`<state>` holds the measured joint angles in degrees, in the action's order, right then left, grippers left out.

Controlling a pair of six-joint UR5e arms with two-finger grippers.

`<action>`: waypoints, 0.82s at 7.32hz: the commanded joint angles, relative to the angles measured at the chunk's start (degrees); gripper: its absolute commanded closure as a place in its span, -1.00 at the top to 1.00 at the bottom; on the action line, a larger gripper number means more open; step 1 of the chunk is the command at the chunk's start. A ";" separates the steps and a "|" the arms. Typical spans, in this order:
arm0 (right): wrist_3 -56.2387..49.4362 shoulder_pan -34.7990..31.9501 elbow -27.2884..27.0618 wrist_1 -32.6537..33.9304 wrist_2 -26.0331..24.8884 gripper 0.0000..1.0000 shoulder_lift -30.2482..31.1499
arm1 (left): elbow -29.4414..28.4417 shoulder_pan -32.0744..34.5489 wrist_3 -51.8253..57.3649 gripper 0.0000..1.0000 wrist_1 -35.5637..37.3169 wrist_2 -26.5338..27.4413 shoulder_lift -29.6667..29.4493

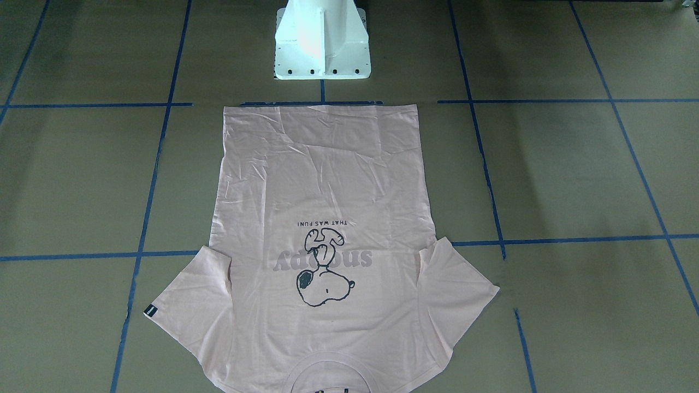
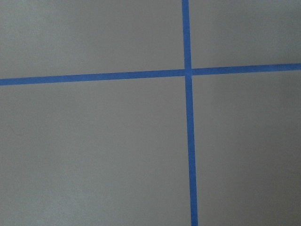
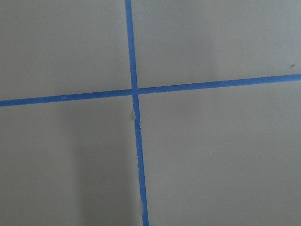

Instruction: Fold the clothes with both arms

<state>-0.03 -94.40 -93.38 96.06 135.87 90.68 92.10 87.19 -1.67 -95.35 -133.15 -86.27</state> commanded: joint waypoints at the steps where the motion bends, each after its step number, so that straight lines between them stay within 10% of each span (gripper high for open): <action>1: 0.29 0.00 -0.22 0.09 0.18 1.00 -0.42 | 0.18 0.00 0.09 1.00 -0.10 -0.09 -0.04; 6: 0.55 6.74 2.92 -6.00 3.17 1.00 -8.65 | 2.12 -0.26 -0.17 1.00 -7.77 -4.11 -8.21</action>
<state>0.26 -91.04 -92.26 94.64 138.70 85.09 94.22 87.05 -1.63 -97.81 -134.98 -93.10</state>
